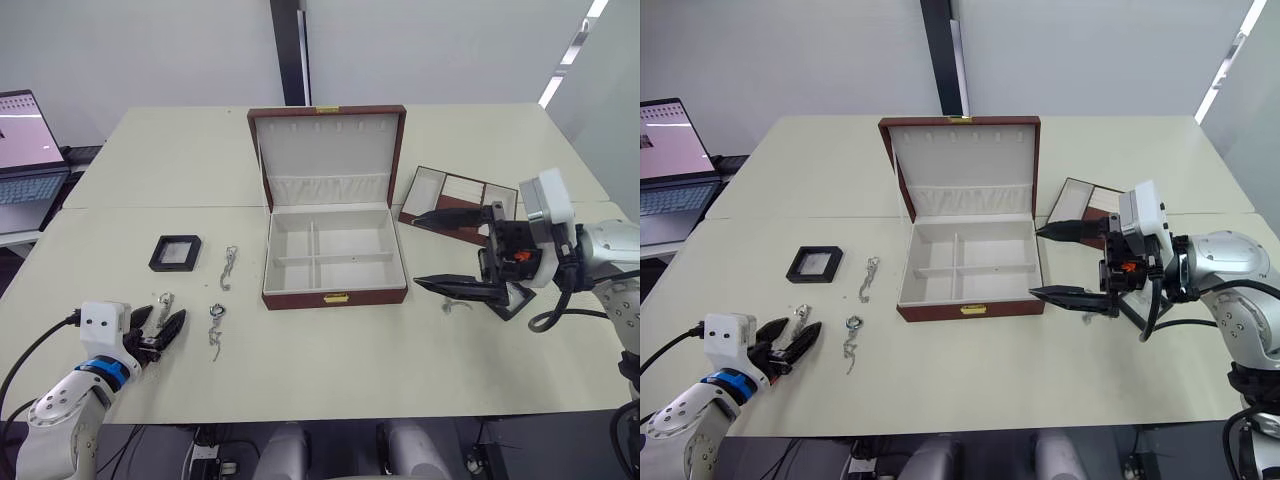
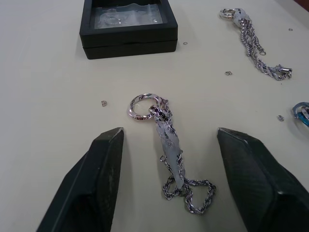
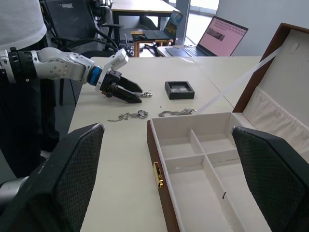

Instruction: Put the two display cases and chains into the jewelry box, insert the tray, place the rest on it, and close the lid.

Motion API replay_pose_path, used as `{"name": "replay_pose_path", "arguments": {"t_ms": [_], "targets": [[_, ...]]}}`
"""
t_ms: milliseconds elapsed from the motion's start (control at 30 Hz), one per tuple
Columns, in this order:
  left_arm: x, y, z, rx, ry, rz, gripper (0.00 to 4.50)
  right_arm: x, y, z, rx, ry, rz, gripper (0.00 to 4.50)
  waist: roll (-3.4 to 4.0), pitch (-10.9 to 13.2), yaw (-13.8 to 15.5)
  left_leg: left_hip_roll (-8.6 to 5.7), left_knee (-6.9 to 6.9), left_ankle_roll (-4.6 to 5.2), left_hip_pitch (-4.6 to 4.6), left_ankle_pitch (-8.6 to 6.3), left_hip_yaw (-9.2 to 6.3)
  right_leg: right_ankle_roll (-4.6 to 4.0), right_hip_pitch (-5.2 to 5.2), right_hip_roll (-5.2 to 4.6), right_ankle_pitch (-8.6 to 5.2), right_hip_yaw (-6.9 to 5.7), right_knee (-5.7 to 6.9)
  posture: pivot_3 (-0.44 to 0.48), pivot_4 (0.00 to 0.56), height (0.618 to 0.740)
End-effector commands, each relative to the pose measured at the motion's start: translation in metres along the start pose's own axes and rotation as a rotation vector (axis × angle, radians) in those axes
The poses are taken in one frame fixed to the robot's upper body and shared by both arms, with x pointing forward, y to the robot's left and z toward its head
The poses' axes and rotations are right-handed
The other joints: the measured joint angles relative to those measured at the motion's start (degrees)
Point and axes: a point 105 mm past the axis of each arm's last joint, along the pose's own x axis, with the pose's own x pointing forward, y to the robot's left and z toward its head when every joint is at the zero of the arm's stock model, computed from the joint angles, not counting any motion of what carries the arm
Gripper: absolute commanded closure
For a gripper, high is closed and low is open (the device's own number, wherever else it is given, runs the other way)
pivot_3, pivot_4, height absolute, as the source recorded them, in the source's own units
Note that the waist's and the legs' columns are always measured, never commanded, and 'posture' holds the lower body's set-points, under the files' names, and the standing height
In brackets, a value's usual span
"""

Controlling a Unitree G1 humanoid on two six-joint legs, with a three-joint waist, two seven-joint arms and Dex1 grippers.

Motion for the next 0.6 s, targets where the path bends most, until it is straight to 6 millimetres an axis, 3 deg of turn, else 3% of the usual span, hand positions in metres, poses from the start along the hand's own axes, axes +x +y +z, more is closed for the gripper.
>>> {"name": "replay_pose_path", "arguments": {"t_ms": [33,267,600], "targets": [[0.002,-0.002,-0.014,-0.016,0.049,-0.013,2.53,-0.001,0.001,0.004,-0.032,0.003,-0.003,0.00,0.01,0.0,0.0,0.00,0.00,0.00,0.00,0.00,0.00,0.00,0.00,0.00,0.00,0.00,0.00,0.000,0.150,0.740],[0.004,-0.003,-0.015,-0.024,0.040,-0.020,4.50,-0.003,0.001,-0.006,0.005,0.013,-0.012,0.00,0.07,-0.1,0.0,0.00,0.00,0.00,0.02,0.00,0.00,0.00,0.02,0.00,0.00,0.00,0.00,0.000,0.150,0.740],[0.005,-0.004,0.006,-0.025,-0.044,-0.028,4.50,-0.002,0.002,-0.050,0.109,0.006,-0.064,0.00,0.06,-0.1,0.0,-0.01,0.00,0.00,0.03,0.00,-0.01,0.00,0.04,0.00,0.00,0.00,-0.01,0.000,0.150,0.740]]}}
